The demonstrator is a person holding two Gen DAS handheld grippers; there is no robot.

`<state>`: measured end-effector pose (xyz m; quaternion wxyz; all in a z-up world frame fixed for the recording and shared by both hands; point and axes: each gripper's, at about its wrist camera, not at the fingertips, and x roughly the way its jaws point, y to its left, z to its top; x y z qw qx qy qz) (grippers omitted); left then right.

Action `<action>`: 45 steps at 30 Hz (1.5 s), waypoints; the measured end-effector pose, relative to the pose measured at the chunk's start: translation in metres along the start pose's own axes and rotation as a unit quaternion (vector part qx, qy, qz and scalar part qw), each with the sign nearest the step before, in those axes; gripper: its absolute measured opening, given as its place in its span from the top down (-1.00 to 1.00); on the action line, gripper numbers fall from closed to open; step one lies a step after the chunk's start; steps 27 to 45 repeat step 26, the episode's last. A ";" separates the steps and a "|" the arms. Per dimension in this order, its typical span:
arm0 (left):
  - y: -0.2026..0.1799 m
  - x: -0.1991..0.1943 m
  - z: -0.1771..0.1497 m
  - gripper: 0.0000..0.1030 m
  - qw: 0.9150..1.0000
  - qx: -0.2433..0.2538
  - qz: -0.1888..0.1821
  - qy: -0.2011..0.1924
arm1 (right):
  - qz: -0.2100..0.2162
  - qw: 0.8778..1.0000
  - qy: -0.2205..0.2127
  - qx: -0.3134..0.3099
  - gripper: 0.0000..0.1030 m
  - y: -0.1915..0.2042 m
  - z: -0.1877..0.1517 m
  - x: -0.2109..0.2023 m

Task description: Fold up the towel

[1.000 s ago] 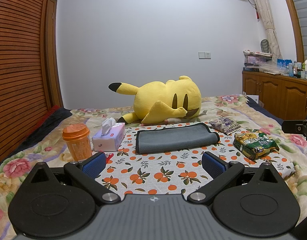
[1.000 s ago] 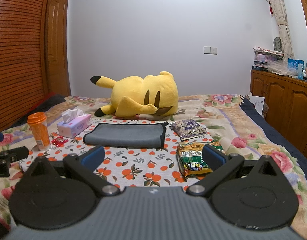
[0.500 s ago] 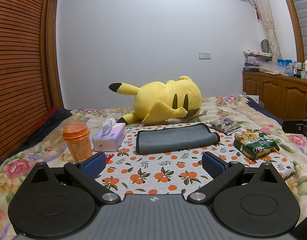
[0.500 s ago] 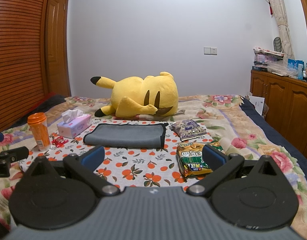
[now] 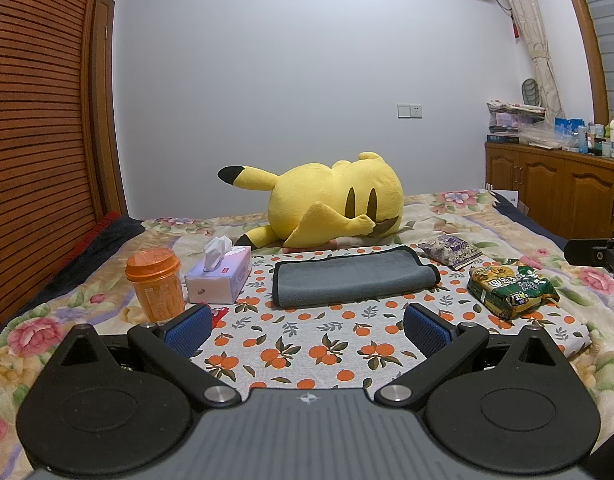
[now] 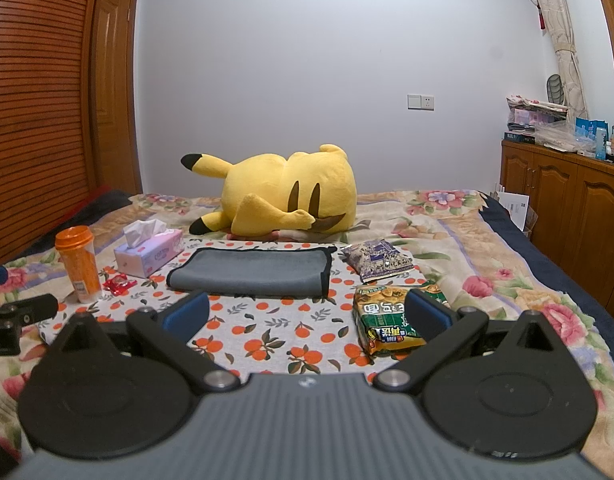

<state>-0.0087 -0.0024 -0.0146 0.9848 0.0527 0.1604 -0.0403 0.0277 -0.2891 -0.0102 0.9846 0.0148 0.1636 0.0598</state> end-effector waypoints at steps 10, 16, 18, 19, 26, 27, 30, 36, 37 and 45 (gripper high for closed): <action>0.001 0.000 0.000 -1.00 1.000 0.000 0.000 0.000 | 0.000 1.000 0.000 0.000 -1.00 0.000 0.000 0.000; 0.001 0.000 0.000 -1.00 1.000 0.000 0.000 0.000 | 0.000 1.000 0.000 0.000 -1.00 0.000 0.000 0.000; 0.002 0.000 0.000 -1.00 1.000 0.000 0.000 0.000 | 0.000 1.000 0.000 0.000 -1.00 0.000 0.000 0.000; 0.001 0.000 0.000 -1.00 1.000 0.000 0.000 0.000 | 0.000 1.000 0.000 0.000 -1.00 0.000 0.000 0.000; 0.001 0.000 0.000 -1.00 1.000 0.000 0.000 0.000 | 0.000 1.000 0.000 0.000 -1.00 0.000 0.000 0.000; 0.001 0.000 0.000 -1.00 1.000 0.000 0.000 0.000 | 0.000 1.000 0.000 0.000 -1.00 0.000 0.000 0.000; 0.001 0.000 0.000 -1.00 1.000 0.000 0.000 0.000 | 0.000 1.000 0.000 0.000 -1.00 0.000 0.000 0.000; 0.001 0.000 0.000 -1.00 1.000 0.000 0.000 0.000 | 0.000 1.000 0.000 0.000 -1.00 0.000 0.000 0.000; 0.001 0.000 0.000 -1.00 1.000 0.000 0.000 0.000 | 0.000 1.000 0.000 0.000 -1.00 0.000 0.000 0.000; 0.001 0.000 0.000 -1.00 1.000 0.000 0.000 0.000 | 0.000 1.000 0.000 0.000 -1.00 0.000 0.000 0.000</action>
